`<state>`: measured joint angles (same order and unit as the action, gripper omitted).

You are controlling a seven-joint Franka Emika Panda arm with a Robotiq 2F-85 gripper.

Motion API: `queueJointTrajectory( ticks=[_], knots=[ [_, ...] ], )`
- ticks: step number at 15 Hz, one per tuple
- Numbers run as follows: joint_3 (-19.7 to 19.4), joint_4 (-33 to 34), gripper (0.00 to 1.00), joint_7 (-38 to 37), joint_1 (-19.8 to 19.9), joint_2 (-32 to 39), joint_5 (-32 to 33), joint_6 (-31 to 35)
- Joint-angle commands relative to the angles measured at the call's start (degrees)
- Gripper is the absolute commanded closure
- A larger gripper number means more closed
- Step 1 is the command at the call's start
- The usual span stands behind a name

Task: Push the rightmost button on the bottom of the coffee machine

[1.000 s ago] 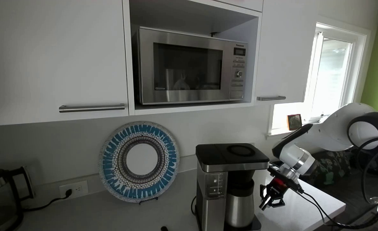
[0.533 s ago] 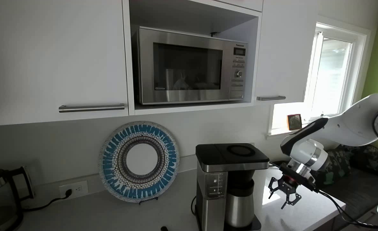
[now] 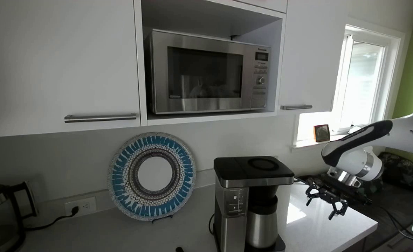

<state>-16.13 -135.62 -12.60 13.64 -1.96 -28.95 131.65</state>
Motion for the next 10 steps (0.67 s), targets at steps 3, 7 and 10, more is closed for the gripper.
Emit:
queueJointTrajectory(
  ticks=[3, 7, 10],
  knots=[
    [0.5, -7.4, 0.0, -0.3, 2.4, -11.7, 13.2, 1.0],
    [1.1, -11.3, 0.0, 1.4, 4.2, -18.9, 22.3, -0.1],
    [1.3, -13.7, 0.0, 4.4, 4.7, -24.5, 25.1, -1.2]
  ],
)
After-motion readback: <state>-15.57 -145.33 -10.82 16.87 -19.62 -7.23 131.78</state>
